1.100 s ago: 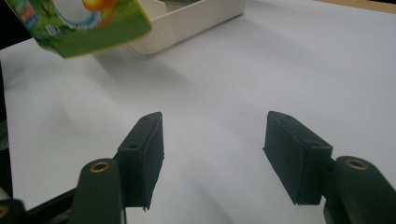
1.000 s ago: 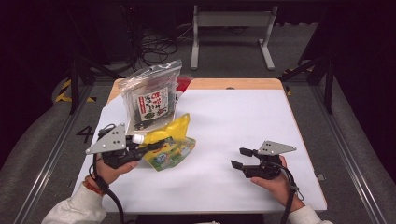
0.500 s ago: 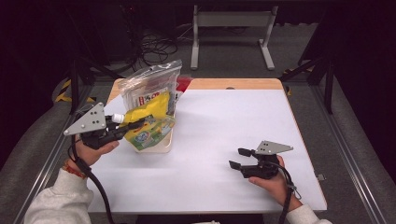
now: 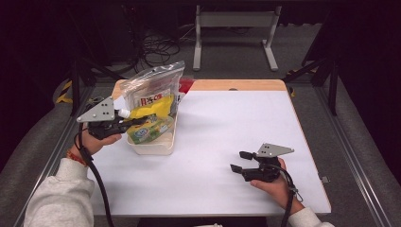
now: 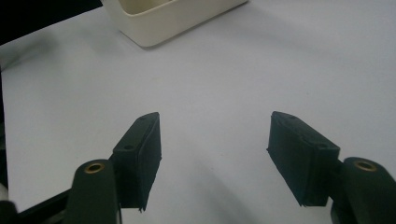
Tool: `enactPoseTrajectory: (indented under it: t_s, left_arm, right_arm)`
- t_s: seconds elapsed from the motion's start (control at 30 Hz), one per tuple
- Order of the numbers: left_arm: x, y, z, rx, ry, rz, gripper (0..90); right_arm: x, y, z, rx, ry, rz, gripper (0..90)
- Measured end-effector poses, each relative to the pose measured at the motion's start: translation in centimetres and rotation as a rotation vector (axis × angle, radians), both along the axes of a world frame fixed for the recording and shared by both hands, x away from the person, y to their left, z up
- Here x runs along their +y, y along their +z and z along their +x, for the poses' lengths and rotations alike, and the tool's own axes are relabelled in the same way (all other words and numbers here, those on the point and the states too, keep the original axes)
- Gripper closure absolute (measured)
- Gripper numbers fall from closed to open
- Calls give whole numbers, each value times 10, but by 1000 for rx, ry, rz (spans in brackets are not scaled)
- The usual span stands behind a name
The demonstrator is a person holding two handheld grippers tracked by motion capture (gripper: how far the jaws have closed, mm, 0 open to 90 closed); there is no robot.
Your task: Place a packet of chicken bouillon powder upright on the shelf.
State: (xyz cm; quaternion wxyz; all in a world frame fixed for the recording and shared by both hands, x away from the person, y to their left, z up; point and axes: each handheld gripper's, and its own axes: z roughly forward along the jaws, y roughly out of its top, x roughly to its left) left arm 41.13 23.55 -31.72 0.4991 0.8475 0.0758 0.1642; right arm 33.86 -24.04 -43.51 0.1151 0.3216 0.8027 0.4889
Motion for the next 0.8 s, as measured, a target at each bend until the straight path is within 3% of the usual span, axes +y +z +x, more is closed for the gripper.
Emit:
enactPoseTrajectory:
  t_s: [0.2,0.3,0.33,0.37,0.43,0.47,0.5,0.8]
  left_arm:
    - [12,-14,11,100,-53,-87,854]
    - [13,-24,12,110,-28,-84,833]
    - [12,-28,12,115,-16,-77,789]
    - [12,-33,11,117,-12,-88,766]
    - [17,-37,12,112,10,-158,764]
    - [17,-37,12,112,10,-158,769]
    - [22,-39,11,110,11,-191,782]
    - [25,-33,9,114,37,-195,765]
  right_arm:
    - [1,-1,0,4,1,-2,342]
    - [1,-1,0,9,7,-4,340]
    - [2,-1,0,10,8,-5,338]
    - [2,-2,0,11,9,-7,337]
    - [2,-2,1,17,13,-5,333]
    - [2,-2,1,17,13,-5,333]
    - [3,-3,1,23,17,-9,327]
    - [5,-6,2,45,33,-17,319]
